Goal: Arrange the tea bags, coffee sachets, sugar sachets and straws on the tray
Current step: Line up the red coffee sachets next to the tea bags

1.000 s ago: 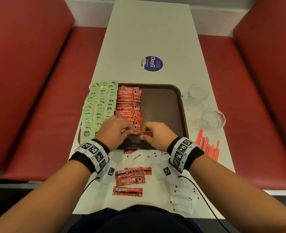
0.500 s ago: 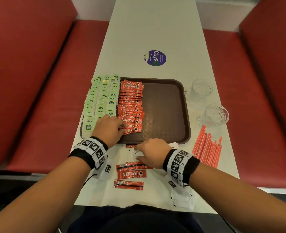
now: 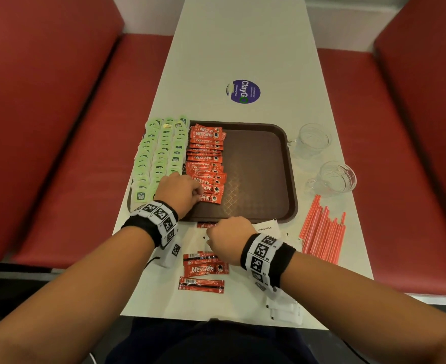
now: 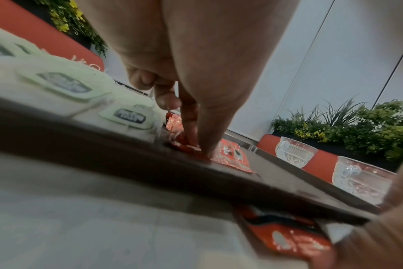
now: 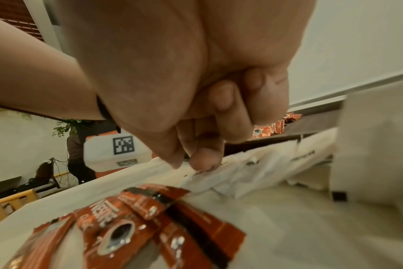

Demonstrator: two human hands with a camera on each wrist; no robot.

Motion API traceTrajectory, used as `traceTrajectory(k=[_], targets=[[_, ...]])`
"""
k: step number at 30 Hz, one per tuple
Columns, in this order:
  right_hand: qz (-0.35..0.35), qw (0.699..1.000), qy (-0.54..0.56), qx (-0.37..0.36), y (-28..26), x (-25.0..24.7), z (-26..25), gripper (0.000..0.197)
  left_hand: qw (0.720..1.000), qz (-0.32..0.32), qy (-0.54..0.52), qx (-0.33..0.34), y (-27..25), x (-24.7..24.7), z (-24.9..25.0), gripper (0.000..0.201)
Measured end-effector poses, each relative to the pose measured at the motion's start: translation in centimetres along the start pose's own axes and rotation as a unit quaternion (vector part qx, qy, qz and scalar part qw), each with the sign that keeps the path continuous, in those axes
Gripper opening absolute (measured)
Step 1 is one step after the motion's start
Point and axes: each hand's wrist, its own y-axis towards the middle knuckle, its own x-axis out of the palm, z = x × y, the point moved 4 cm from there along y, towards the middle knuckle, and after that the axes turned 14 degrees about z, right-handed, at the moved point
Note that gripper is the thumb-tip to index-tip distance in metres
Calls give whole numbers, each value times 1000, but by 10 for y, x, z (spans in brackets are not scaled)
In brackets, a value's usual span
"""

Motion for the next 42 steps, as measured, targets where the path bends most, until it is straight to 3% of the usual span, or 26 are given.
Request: traceTrajectory(k=[5,9,17,22,28,32,39,42], targets=[[47,999,-7,-15,-2,-6,0,25,999,32,-34,-7,-10,-6,-2,10],[22,998,-48,-24,-2,-5,-6,40,999,37,-38,-10,-27,-10,-9,10],[16,998,-18,-65,-4,-3,-14,35,1000,14,-17,-21,-59,-13,-25,14],[48,998,-27,-21,5,-7,-9,18,999,9,-42,-11,-69,-15,-32,12],[19,999,-28,-4,19,-7,-12,14,985,-111,-110,72,-89,-16,-17,24],[24,1000,5,-14,20,-13,-12,11,972,-188,-85,113,-102,-8,-11,32],[72,993,90,-5,15,-16,-5,7,966,-206,-80,134,-107,1,-2,26],[104,988,115,-23,11,-19,-2,16,964,-220,-86,123,-103,-1,2,19]])
